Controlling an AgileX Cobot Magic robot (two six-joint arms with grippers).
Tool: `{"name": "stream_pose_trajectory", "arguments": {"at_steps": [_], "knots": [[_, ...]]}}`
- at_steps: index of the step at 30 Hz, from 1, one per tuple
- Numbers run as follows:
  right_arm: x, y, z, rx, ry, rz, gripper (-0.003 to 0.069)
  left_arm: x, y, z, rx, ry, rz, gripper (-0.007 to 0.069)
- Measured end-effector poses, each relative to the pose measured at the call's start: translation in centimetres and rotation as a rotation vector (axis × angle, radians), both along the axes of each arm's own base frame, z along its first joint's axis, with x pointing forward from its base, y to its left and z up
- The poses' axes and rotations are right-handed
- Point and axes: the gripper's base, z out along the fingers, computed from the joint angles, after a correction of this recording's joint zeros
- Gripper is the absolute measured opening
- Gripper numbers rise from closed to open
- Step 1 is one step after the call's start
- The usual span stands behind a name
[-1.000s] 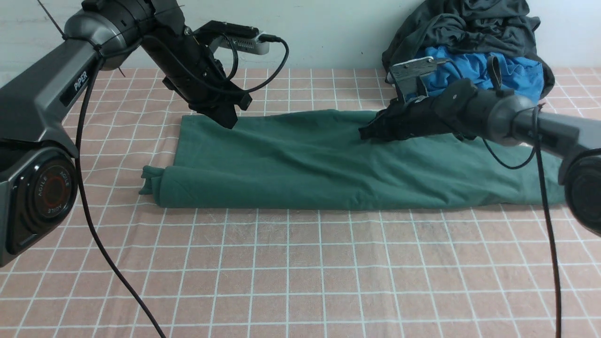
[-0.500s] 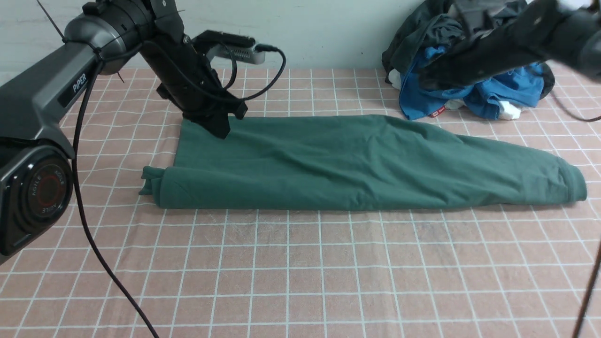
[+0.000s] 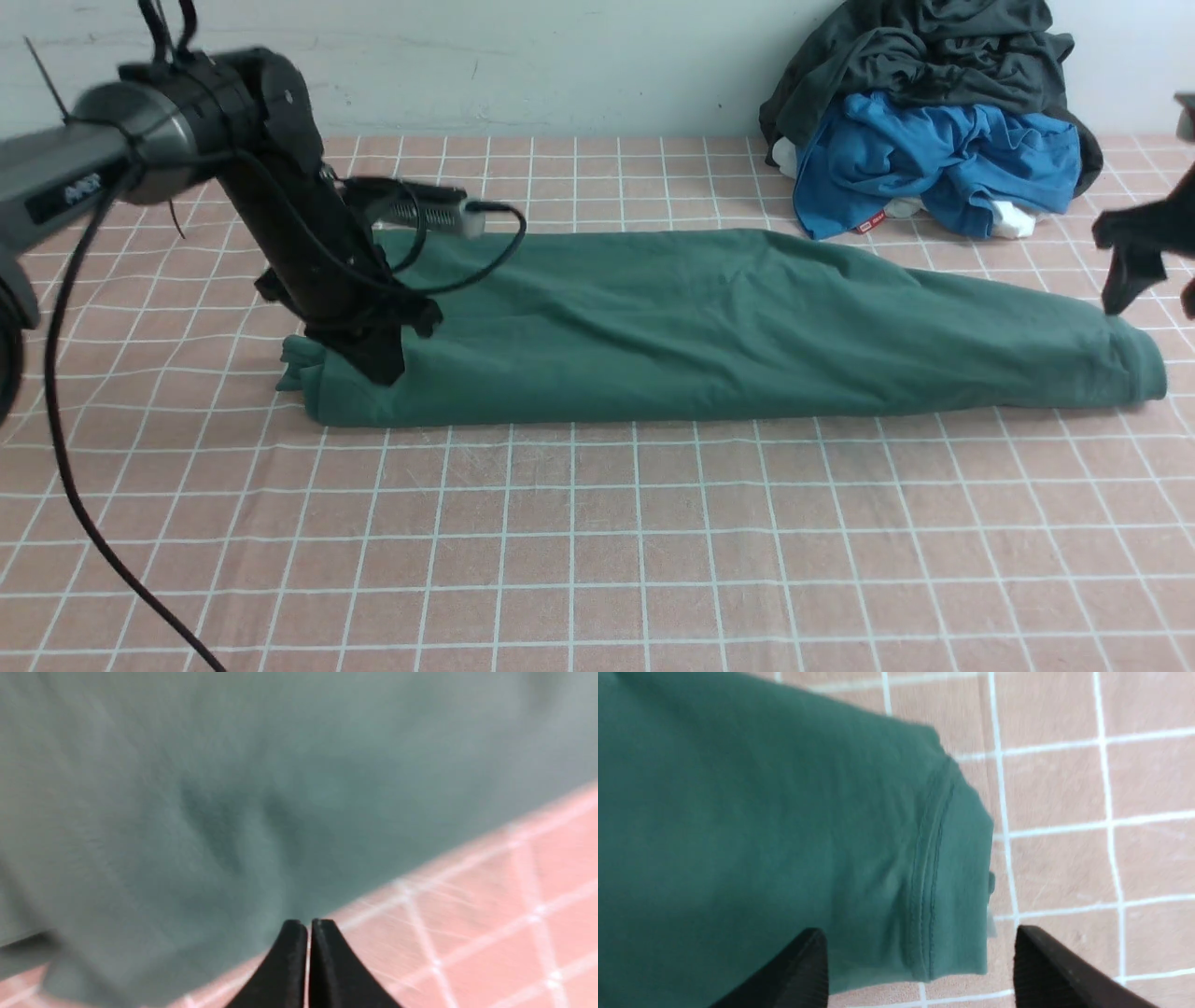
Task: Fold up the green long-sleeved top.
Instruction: Use the right arm to clamp the right edge of the fabric, then use the right arm to drag the right edge of the fabric to the left and folds it over the left edge
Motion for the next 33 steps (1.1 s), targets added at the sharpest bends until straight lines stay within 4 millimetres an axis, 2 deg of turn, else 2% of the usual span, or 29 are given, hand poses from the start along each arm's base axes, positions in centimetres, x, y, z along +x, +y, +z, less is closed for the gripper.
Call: {"name": "stream_pose_trajectory", "arguments": {"at_steps": [3, 4, 5, 8, 10, 11, 14, 15, 16, 17, 19, 20, 22, 23, 25, 27, 28, 29, 31, 33], "knots": [[0.0, -0.4, -2.9, 0.012, 0.025, -0.025, 0.0570, -2.1, 0.0, 6.7, -0.049, -0.165, -0.017, -0.0003], [0.0, -0.5, -3.2, 0.013, 0.029, -0.029, 0.0573, -2.5, 0.0, 7.6, -0.054, -0.187, -0.018, -0.0003], [0.3, -0.6, -4.3, 0.022, 0.019, -0.056, 0.0577, -4.1, 0.2, 11.0, -0.069, -0.277, -0.031, -0.0003], [0.8, -0.5, -5.6, 0.067, -0.002, -0.089, 0.0538, -7.5, 0.6, 16.2, -0.080, -0.417, -0.045, -0.0003], [1.0, -0.2, -5.9, 0.098, -0.010, -0.082, 0.0473, -9.4, 0.9, 18.6, -0.077, -0.482, -0.053, -0.0003], [1.0, -0.2, -5.9, 0.101, -0.011, -0.080, 0.0465, -9.6, 1.0, 18.8, -0.077, -0.488, -0.053, -0.0003], [1.1, 0.1, -5.8, 0.113, -0.022, -0.031, 0.0257, -13.6, 1.7, 22.3, -0.054, -0.561, -0.057, -0.0003], [1.1, 0.1, -5.7, 0.109, -0.020, -0.023, 0.0218, -14.3, 1.9, 22.9, -0.049, -0.575, -0.054, -0.0003], [0.9, -0.2, -5.1, 0.092, -0.017, -0.011, 0.0129, -15.9, 2.3, 24.1, -0.033, -0.612, -0.046, -0.0003], [0.7, -0.4, -4.4, 0.073, -0.012, -0.002, 0.0083, -17.0, 2.6, 24.9, -0.019, -0.640, -0.035, -0.0003], [0.4, -1.2, -2.2, 0.011, -0.020, 0.018, 0.0064, -19.1, 3.2, 25.7, 0.003, -0.673, 0.004, -0.0003], [0.4, -1.3, -1.9, 0.003, -0.021, 0.020, 0.0065, -19.4, 3.3, 25.9, 0.004, -0.680, 0.010, -0.0003], [-0.5, -2.8, 2.5, -0.090, -0.059, 0.014, 0.0065, -22.5, 4.2, 25.2, 0.023, -0.665, 0.094, -0.0003], [-0.6, -2.9, 3.3, -0.100, -0.072, 0.011, 0.0065, -23.0, 4.3, 25.3, 0.026, -0.671, 0.100, -0.0003], [-1.3, -3.0, 7.5, -0.126, -0.164, 0.001, 0.0065, -25.2, 4.9, 22.9, 0.043, -0.610, 0.144, -0.0003], [-1.9, -0.9, 12.0, -0.094, -0.289, 0.030, 0.0065, -27.3, 5.5, 19.6, 0.078, -0.571, 0.166, -0.0003], [-1.9, -0.1, 12.9, -0.081, -0.315, 0.047, 0.0065, -27.8, 5.6, 19.1, 0.083, -0.580, 0.170, -0.0003], [-1.9, 1.0, 13.6, -0.067, -0.338, 0.074, 0.0065, -28.0, 5.7, 17.9, 0.092, -0.565, 0.177, -0.0003], [-1.8, 5.0, 15.0, -0.009, -0.389, 0.163, 0.0065, -29.1, 6.1, 14.5, 0.121, -0.529, 0.199, -0.0003], [-1.6, 9.2, 15.0, 0.042, -0.395, 0.254, 0.0065, -29.7, 6.4, 12.0, 0.137, -0.508, 0.219, -0.0003]]}}
